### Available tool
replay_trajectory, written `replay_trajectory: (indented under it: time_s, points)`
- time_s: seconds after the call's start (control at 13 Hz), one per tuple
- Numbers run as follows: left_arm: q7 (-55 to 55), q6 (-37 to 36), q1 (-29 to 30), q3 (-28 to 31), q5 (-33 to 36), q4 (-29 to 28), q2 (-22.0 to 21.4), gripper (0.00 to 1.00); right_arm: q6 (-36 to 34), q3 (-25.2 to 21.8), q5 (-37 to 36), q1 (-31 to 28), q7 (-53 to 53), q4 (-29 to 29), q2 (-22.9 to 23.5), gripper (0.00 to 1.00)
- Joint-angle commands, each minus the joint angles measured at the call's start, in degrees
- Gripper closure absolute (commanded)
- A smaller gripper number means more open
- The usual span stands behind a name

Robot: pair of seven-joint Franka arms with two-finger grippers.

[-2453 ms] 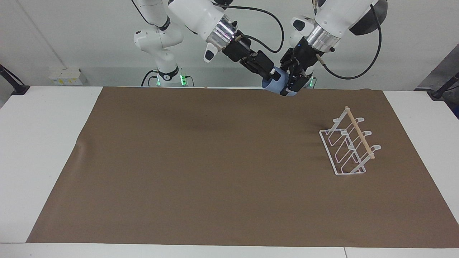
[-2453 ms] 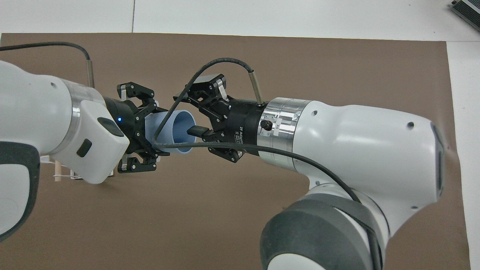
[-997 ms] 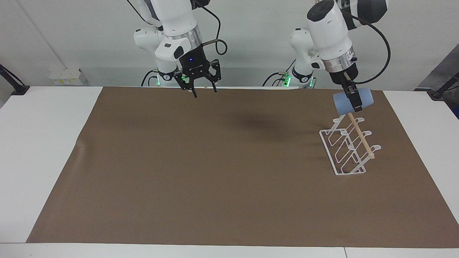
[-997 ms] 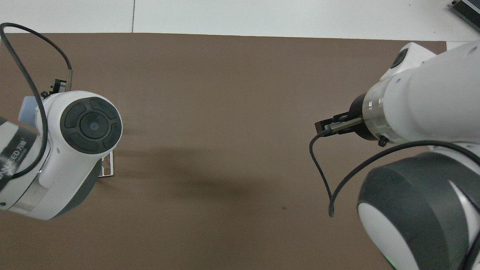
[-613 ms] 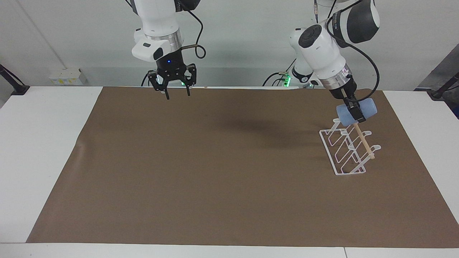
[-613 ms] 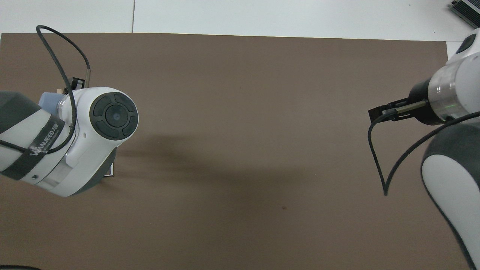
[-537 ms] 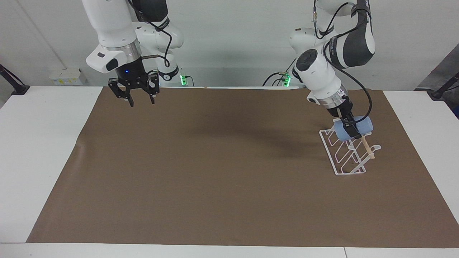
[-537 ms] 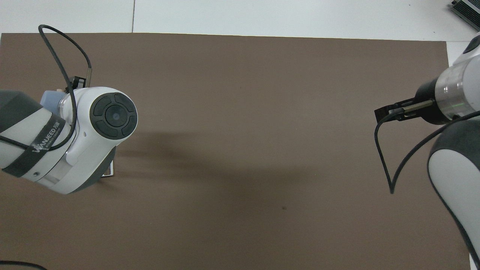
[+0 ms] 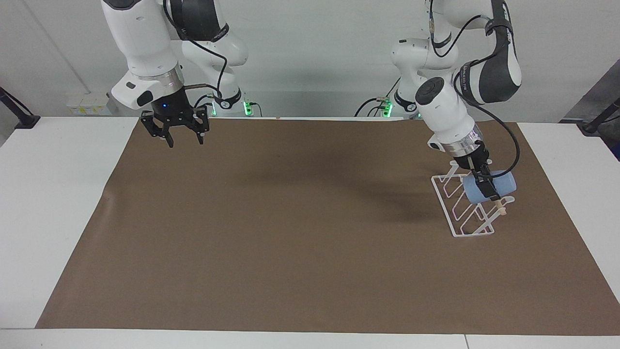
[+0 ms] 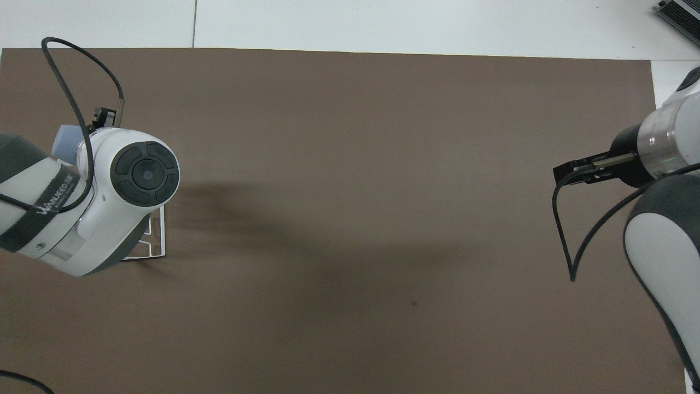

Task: Hang cup on cup holder
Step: 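Carry the cup to the rack with the left gripper while the right withdraws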

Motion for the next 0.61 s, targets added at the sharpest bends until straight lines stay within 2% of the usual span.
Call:
replay_trajectory:
  time_s: [0.0, 0.31, 0.46, 0.54]
  points:
    - [-1.1, 5.7, 3.9, -0.4, 1.7, -4.2, -1.3, 1.0, 3.1, 0.7, 0.0, -3.8, -1.0, -3.6, -1.6, 0.23]
    - [-1.1, 7.2, 4.2, -0.4, 1.6, -5.5, -1.7, 1.0, 3.8, 0.7, -0.1, -5.1, -3.4, -4.7, -1.6, 0.2]
    - [-1.2, 7.2, 4.1, -0.4, 1.6, -5.5, -1.7, 0.85, 3.8, 0.7, -0.1, -5.1, -3.5, -4.6, -1.7, 0.14]
    - [-1.1, 6.6, 3.8, -0.4, 1.6, -5.2, -1.7, 0.93, 3.8, 0.7, -0.1, -5.2, -3.6, -4.6, -1.7, 0.12]
